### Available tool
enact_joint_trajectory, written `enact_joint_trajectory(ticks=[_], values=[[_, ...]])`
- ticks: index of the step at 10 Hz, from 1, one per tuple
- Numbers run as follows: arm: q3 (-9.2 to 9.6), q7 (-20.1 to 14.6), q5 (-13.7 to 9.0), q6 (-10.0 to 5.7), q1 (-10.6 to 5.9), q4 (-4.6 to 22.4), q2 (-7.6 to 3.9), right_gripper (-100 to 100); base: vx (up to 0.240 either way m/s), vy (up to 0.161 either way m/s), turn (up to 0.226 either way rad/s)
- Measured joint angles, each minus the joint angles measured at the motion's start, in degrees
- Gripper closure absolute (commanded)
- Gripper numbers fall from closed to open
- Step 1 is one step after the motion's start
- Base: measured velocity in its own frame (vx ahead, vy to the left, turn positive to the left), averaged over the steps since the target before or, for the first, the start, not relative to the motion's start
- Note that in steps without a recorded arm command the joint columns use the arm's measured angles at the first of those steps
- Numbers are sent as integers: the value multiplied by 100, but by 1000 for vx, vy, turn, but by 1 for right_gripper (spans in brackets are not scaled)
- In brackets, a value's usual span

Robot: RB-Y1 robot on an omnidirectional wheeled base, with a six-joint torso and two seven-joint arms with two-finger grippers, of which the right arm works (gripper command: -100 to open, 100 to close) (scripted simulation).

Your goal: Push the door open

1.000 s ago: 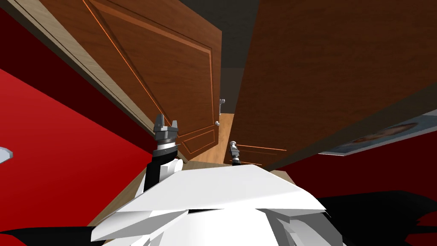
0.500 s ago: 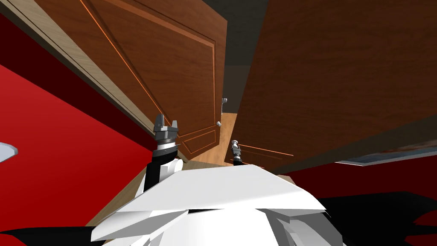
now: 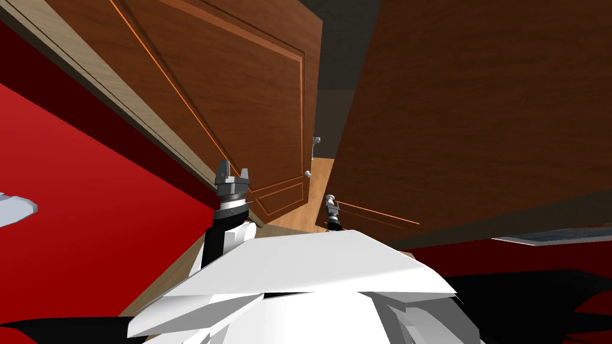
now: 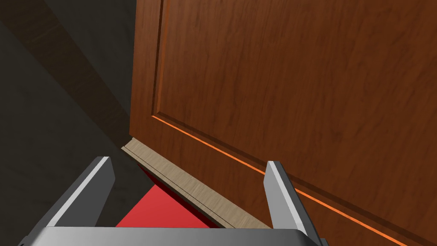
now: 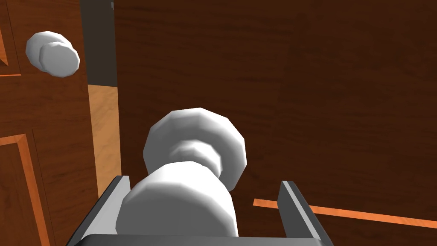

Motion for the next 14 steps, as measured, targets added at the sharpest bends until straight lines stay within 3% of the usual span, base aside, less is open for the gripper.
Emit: enact_joint_trajectory(ticks=[1,4,8,10,11,14], values=[[-65,50,-13,39,26,-79,7,100,43,-10,56],[-316,28,1,-96,-188,250,99,100,67,-20,75],[-623,56,-7,-149,-339,407,152,100,43,-12,44],[-772,141,-15,-105,-294,306,189,100,37,-11,22],[-778,85,-1,-174,-353,427,185,100,34,-13,69],[-1018,204,-19,-152,-359,391,275,100,42,-19,49]])
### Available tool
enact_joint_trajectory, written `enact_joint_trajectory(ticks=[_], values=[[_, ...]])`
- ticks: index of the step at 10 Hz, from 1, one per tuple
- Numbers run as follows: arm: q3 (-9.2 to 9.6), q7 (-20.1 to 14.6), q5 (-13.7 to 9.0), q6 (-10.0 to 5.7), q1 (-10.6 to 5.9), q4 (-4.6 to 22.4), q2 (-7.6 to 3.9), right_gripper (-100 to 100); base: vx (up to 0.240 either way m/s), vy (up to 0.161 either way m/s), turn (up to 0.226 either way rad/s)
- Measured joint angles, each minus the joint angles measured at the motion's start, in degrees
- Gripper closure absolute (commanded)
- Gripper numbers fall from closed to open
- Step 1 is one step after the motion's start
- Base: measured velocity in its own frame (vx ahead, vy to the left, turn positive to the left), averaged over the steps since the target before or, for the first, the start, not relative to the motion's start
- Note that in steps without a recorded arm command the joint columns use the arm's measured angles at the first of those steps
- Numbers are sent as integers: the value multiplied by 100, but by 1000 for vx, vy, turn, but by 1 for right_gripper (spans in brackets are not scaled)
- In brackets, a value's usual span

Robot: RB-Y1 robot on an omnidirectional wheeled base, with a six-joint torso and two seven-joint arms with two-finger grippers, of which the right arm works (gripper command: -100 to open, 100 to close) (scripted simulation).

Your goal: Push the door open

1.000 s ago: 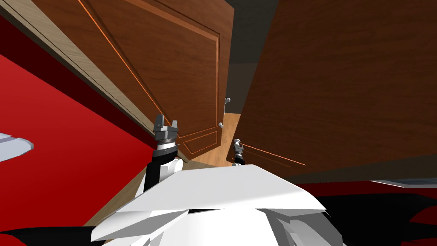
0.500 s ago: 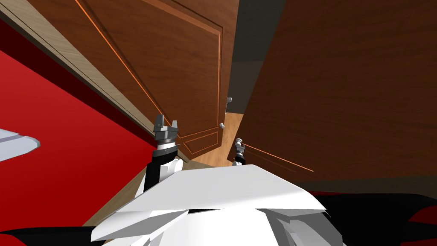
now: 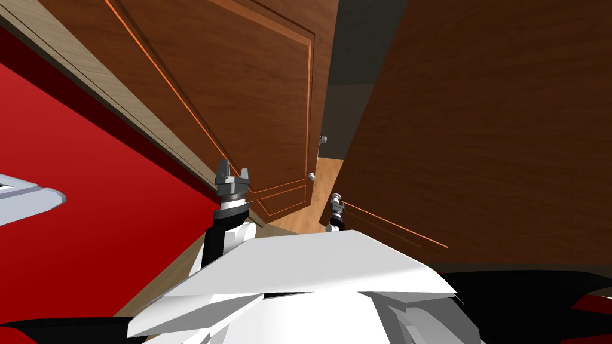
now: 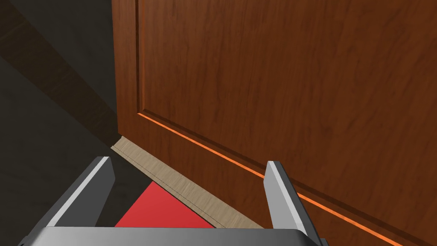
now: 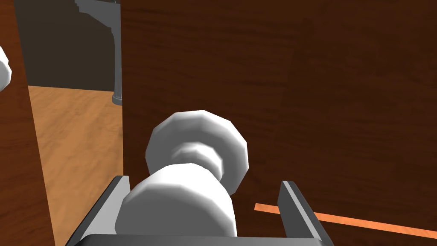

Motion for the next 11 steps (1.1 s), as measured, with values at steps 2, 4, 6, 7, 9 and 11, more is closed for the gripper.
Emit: enact_joint_trajectory(ticks=[2,4,6,7,9,11], values=[[-79,5,3,-33,-97,106,17,100,33,-9,21],[-217,-33,3,-94,-135,180,36,100,43,-10,58],[-373,-42,-1,-154,-278,388,73,100,48,-18,42],[-475,10,-10,-128,-247,314,101,100,55,-20,26],[-640,25,-15,-178,-366,460,139,100,43,-27,51],[-800,51,-20,-215,-430,523,190,100,51,-12,49]])
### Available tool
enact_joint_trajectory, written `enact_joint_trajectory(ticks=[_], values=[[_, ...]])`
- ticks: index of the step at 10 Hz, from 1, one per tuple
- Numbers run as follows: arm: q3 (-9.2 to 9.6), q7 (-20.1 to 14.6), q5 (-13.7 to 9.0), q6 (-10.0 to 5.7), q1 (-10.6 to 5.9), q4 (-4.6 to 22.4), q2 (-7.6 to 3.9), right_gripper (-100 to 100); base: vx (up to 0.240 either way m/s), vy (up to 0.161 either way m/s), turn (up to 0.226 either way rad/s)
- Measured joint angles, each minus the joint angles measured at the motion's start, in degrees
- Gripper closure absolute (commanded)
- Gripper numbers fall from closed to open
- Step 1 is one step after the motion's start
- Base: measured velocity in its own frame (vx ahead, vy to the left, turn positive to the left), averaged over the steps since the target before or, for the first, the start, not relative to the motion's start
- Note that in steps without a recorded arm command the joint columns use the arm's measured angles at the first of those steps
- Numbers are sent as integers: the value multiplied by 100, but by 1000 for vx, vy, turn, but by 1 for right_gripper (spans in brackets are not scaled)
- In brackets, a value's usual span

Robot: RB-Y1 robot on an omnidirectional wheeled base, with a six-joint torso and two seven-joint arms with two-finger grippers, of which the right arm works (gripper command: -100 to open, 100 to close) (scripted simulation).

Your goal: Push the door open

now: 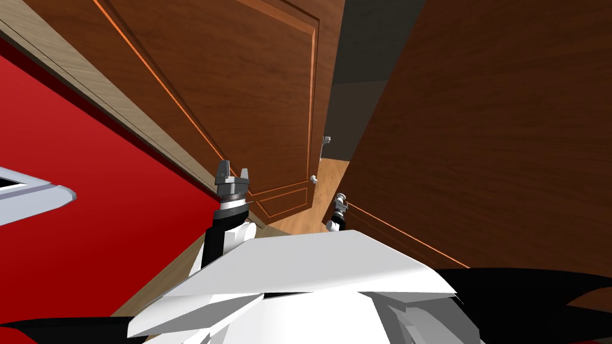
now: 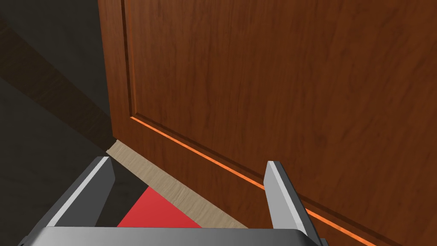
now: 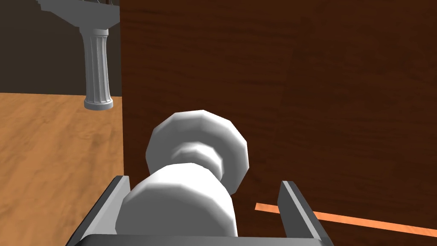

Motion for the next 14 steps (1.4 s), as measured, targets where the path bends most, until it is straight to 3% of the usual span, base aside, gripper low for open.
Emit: enact_joint_trajectory(ticks=[3,4,6,7,8,10,12,14], values=[[-214,-8,-7,-85,-146,211,38,100,46,-21,43],[-295,14,-1,-101,-112,176,76,100,41,-28,20],[-449,30,-8,-176,-256,364,129,100,42,-16,40],[-514,121,-24,-100,-164,164,166,100,50,-13,23],[-613,103,-29,-170,-344,423,168,100,70,-31,87],[-859,131,-42,-163,-314,375,226,100,81,-31,45],[-1001,58,-40,-310,-522,688,230,100,50,-11,29],[-1102,109,-33,-318,-486,615,306,100,56,-11,52]])
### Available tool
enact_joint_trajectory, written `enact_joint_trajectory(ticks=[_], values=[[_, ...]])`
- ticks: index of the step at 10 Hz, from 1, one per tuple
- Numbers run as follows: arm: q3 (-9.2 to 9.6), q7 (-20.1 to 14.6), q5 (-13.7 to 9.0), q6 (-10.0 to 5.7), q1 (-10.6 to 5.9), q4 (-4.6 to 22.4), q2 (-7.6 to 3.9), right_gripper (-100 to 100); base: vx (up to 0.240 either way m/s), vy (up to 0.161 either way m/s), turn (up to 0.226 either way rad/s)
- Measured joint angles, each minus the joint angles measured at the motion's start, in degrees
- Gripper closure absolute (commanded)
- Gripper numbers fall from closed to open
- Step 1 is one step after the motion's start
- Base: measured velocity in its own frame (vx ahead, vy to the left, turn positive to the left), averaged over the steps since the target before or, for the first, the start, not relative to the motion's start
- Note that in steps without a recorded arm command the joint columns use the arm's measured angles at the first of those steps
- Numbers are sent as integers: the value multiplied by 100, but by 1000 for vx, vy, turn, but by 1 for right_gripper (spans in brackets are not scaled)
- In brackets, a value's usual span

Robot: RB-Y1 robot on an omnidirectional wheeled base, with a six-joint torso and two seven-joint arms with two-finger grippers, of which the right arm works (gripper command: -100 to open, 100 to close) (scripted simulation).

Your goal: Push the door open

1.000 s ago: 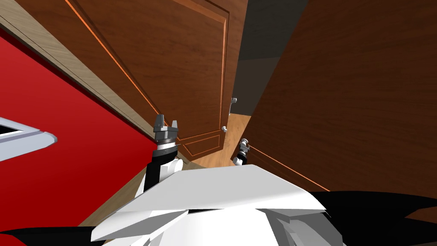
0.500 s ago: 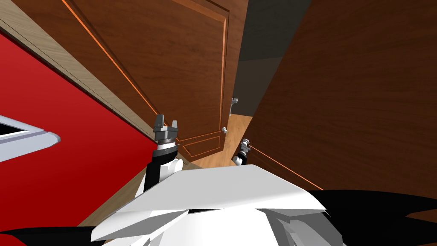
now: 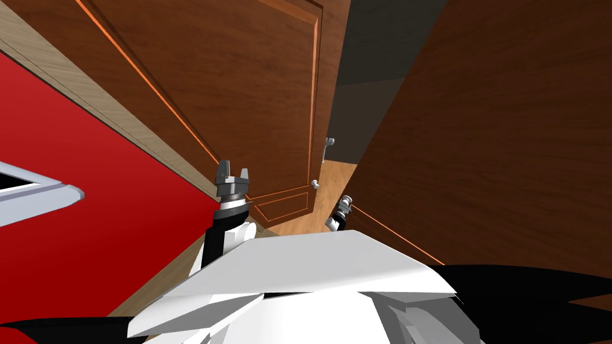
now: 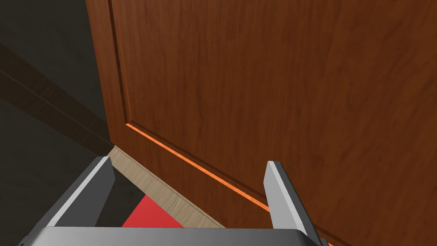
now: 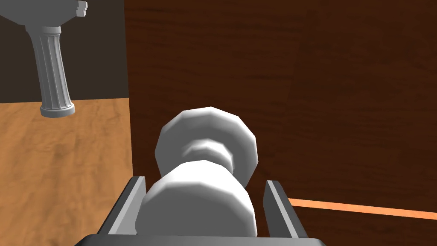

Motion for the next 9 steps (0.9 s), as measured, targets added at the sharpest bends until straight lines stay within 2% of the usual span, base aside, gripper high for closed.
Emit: enact_joint_trajectory(ticks=[1,2,5,7,8,9], values=[[-97,-30,-4,-59,-122,201,10,100,48,-13,19],[-141,-21,-4,-53,-76,138,31,100,52,-15,12],[-371,57,-12,-92,-98,153,136,100,85,-19,31],[-596,77,-36,-139,-192,276,180,100,97,-23,5],[-611,80,-38,-149,-192,276,180,100,-69,-75,216],[-662,33,-82,-281,-301,482,105,100,-103,-86,184]])
